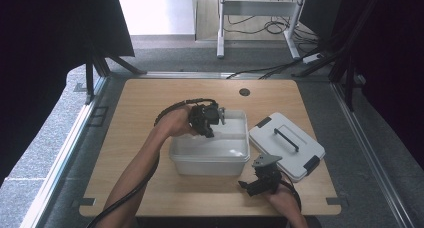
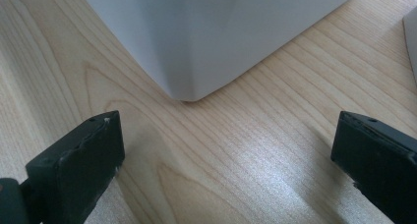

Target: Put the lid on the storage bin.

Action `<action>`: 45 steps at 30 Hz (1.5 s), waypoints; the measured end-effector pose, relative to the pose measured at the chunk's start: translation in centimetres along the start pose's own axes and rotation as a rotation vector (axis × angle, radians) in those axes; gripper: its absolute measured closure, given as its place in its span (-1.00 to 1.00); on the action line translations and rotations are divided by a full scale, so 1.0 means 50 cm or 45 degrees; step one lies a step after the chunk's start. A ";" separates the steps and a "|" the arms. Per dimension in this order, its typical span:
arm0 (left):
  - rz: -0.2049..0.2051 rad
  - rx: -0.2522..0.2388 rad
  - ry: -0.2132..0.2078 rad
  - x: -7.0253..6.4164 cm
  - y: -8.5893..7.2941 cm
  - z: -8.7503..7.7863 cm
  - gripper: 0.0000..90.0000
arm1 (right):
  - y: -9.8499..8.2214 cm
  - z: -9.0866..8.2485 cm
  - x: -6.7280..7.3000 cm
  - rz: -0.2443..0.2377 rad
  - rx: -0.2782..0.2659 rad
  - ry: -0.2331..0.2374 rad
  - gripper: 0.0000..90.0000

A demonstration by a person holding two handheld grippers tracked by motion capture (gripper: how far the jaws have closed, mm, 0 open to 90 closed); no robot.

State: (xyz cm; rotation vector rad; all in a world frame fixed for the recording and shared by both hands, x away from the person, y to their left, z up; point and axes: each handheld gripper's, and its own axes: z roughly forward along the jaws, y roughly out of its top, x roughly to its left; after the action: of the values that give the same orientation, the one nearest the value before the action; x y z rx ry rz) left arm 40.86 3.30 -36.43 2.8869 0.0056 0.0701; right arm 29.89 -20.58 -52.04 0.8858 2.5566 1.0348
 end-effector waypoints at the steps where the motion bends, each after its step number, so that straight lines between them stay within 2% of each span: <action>1: -0.005 0.000 -0.004 0.001 -0.001 0.004 0.97 | 0.000 0.000 0.000 0.000 0.000 0.000 -1.00; 7: -0.027 -0.018 -0.006 0.001 -0.006 0.010 0.96 | 0.000 0.000 0.000 -0.001 0.001 0.001 -1.00; 9: -0.031 -0.030 0.010 -0.002 -0.008 0.010 0.94 | 0.000 0.000 0.000 -0.001 0.001 0.001 -1.00; 14: -0.088 -0.114 0.069 -0.005 -0.025 0.005 0.55 | 0.000 -0.001 -0.001 0.004 0.000 0.000 -0.99; 16: -0.109 -0.131 0.101 -0.005 -0.033 0.000 0.32 | 0.002 -0.003 -0.002 0.009 0.006 -0.001 -0.93; 21: -0.217 -0.228 0.153 -0.009 -0.061 -0.017 -0.09 | 0.010 -0.010 -0.005 0.026 0.010 0.033 -0.88; 24: -0.268 -0.281 0.179 -0.010 -0.082 -0.031 -0.34 | 0.018 -0.017 -0.005 0.014 0.018 0.032 -0.89; 27: -0.328 -0.341 0.198 -0.015 -0.106 -0.046 -0.51 | 0.025 -0.028 -0.007 0.006 0.032 0.043 -0.89; 30: -0.360 -0.362 0.240 -0.027 -0.124 -0.059 -0.67 | 0.034 -0.042 -0.014 0.003 0.045 0.050 -0.90; 32: -0.390 -0.390 0.273 -0.039 -0.143 -0.072 -0.70 | 0.040 -0.052 -0.020 0.008 0.049 0.056 -0.89; 38: -0.485 -0.465 0.323 -0.064 -0.205 -0.095 -0.88 | 0.060 -0.079 -0.039 0.004 0.091 0.070 -0.89; 45: -0.621 -0.520 0.381 -0.108 -0.297 -0.095 -1.00 | 0.086 -0.107 -0.075 0.025 0.103 0.059 -0.88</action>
State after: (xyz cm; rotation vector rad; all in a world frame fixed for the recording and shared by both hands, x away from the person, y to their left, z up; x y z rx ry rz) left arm 35.29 18.79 -35.83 2.3669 0.6628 0.3621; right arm 32.44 -23.38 -45.19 0.9191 2.6504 0.9745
